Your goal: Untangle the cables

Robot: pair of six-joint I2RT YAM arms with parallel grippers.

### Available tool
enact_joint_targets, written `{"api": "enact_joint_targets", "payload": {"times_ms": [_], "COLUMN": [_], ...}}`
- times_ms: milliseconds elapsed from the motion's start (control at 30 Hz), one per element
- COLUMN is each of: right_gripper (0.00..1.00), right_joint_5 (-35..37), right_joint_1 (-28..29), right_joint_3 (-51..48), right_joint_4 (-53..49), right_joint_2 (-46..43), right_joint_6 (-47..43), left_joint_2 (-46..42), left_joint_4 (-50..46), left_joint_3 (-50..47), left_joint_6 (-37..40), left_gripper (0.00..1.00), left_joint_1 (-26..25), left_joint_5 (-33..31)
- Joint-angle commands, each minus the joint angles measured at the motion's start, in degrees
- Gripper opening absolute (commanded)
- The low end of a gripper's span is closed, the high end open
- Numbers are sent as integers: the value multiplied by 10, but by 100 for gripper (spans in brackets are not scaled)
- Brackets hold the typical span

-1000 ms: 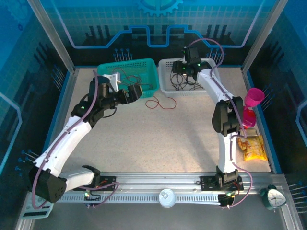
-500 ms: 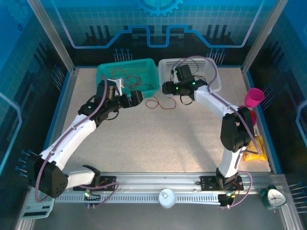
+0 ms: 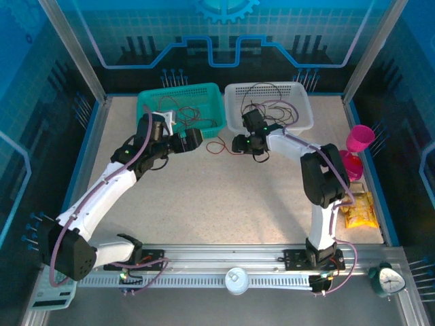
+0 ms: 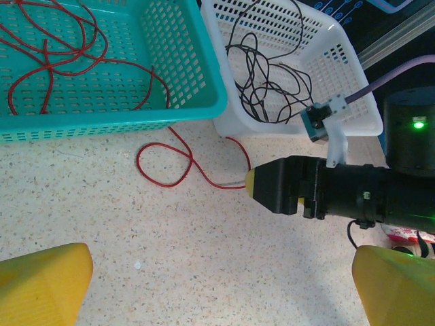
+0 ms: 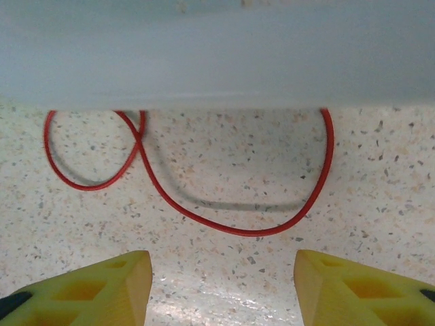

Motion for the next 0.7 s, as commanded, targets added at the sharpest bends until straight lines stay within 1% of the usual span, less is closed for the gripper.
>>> {"api": "enact_joint_targets", "payload": {"times_ms": [0, 133, 233, 500, 667], "right_gripper": [56, 52, 52, 52, 55], "right_joint_5": [19, 57, 74, 57, 38], "right_joint_1": [5, 13, 20, 21, 21], "right_joint_3": [24, 52, 66, 130, 132], "right_joint_4": [-22, -35, -36, -74, -81], "right_joint_2": [27, 51, 67, 120, 125], "right_joint_6": [12, -38, -79, -116, -127], "left_joint_2": [-7, -11, -13, -13, -14], "left_joint_4": [5, 8, 8, 15, 15], "left_joint_3": [-3, -6, -7, -13, -13], "left_joint_6": [7, 4, 4, -1, -2], "left_gripper": [99, 99, 99, 99, 99], "left_joint_1": [-3, -3, -3, -3, -3], "left_joint_5": [-2, 1, 1, 3, 5]}}
